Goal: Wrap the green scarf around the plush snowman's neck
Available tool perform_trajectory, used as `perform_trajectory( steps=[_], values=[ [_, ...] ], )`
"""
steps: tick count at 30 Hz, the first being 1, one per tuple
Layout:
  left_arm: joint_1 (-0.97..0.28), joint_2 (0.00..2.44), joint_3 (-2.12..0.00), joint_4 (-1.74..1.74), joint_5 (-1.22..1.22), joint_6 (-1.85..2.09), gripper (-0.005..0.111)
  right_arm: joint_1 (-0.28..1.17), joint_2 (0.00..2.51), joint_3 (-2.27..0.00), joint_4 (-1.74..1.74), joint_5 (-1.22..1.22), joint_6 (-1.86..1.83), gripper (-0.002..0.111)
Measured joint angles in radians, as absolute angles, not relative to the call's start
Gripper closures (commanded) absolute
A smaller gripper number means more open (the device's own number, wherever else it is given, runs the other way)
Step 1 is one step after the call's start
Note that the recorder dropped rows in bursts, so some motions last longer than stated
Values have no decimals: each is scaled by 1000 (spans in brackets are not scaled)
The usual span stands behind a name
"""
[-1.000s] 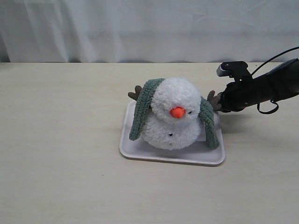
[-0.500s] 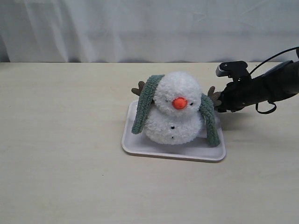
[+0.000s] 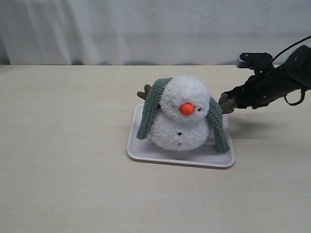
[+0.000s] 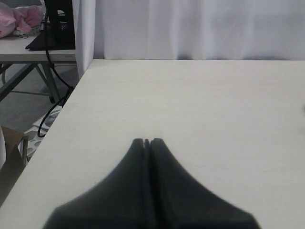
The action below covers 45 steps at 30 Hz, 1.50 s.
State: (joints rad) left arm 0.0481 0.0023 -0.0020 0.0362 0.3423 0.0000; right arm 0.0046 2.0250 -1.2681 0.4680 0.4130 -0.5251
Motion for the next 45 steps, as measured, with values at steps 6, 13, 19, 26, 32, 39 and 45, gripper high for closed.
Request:
perform_trajectory(
  steps=[6,13,19,26,32,39,45],
  values=[
    [48,2,-2,36,342,0,107,0,2004,-1279,347,553,-363,65],
    [48,2,-2,36,342,0,107,-25,2004,-1309,338,668,-325,65],
    [48,2,-2,36,342,0,107,-29,1978,-1309,332,682,-313,65],
    [48,2,-2,36,342,0,107,-29,1943,-1311,331,720,-297,65],
    [48,2,-2,36,342,0,107,-29,1947,-1309,337,794,-277,65],
    [48,2,-2,36,342,0,107,-29,1974,-1218,380,717,-288,65],
    [48,2,-2,36,342,0,107,-29,2034,-1198,436,659,-339,69]
  ],
)
